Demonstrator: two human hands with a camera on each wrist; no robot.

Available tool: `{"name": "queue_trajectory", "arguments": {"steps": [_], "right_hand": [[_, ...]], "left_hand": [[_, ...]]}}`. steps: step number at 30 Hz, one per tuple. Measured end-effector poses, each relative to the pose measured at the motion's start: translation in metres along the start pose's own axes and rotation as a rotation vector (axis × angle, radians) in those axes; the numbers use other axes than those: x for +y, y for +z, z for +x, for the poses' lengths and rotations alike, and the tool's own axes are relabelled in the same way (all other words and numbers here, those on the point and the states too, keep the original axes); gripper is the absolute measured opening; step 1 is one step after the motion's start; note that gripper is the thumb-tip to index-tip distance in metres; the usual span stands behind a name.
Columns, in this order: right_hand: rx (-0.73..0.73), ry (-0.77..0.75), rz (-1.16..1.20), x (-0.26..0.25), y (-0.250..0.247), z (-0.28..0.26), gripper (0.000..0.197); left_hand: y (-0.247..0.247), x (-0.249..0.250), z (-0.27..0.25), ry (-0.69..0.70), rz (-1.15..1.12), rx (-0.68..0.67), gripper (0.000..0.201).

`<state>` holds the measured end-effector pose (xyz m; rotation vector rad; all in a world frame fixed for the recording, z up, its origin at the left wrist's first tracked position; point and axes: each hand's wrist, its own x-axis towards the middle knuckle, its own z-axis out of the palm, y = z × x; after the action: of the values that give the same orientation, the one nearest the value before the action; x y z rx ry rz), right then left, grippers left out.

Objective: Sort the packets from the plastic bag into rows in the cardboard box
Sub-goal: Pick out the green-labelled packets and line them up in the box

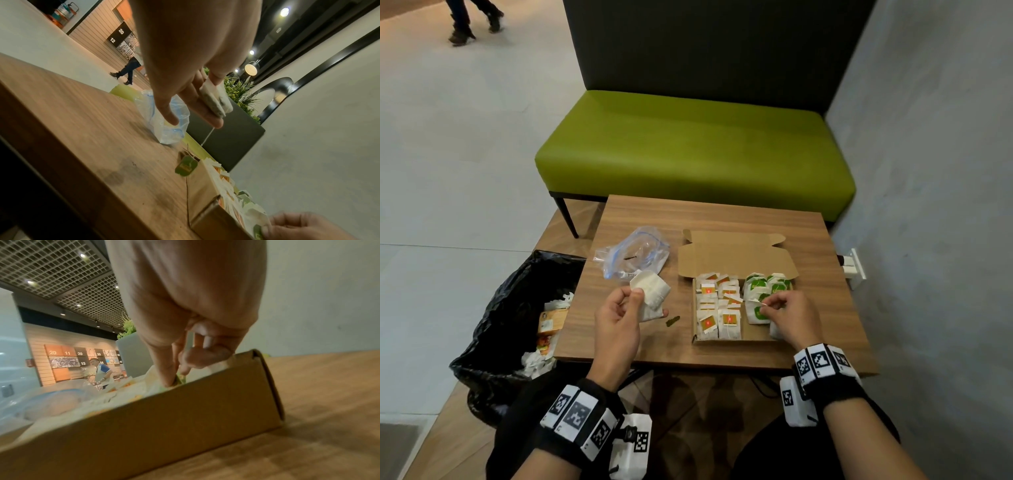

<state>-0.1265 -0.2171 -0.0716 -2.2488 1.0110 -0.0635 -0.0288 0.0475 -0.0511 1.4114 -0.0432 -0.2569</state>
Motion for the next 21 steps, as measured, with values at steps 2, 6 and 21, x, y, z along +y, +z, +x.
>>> {"name": "queue_trajectory", "arguments": {"steps": [2, 6, 21], "right_hand": [[0.061, -0.029, -0.043, -0.001, 0.004, -0.001, 0.006], [0.111, -0.026, -0.156, 0.001, 0.012, 0.001, 0.005], [-0.142, -0.289, 0.541, -0.059, -0.003, -0.056, 0.028]], "left_hand": [[-0.001, -0.003, 0.0, -0.01, 0.006, -0.017, 0.017], [-0.001, -0.008, -0.001, -0.014, 0.009, -0.04, 0.017], [0.014, -0.005, -0.012, 0.001, -0.006, -0.209, 0.016]]}}
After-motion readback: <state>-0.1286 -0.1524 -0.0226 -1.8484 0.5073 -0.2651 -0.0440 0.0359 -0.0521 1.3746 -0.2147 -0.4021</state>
